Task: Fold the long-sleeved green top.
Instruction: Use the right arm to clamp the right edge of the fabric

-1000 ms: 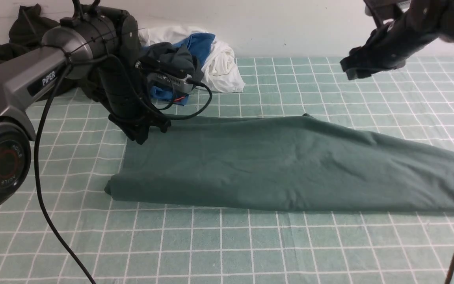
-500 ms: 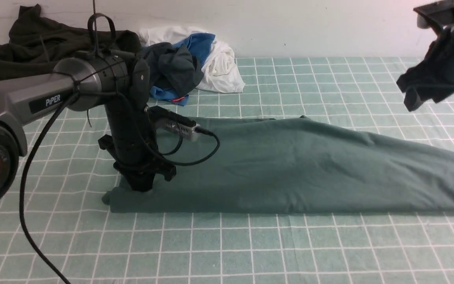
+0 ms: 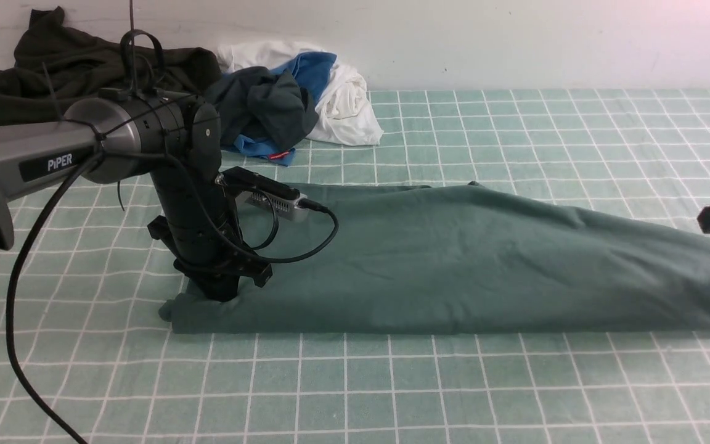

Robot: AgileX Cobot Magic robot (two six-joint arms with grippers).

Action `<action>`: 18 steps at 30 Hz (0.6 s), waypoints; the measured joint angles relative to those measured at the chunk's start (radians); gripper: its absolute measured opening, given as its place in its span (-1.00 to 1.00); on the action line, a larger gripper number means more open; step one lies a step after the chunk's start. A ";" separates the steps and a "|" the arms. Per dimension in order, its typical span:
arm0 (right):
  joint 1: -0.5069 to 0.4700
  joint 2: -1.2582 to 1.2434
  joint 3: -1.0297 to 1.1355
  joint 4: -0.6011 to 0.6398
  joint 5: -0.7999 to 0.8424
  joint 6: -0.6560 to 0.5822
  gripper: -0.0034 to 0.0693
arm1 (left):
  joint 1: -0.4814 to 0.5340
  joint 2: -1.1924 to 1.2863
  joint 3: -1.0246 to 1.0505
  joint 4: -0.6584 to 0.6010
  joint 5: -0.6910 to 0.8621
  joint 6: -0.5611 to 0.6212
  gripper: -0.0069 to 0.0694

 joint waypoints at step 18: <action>-0.013 0.115 -0.003 0.021 -0.030 0.020 0.05 | 0.000 -0.001 0.002 0.000 -0.005 0.000 -0.53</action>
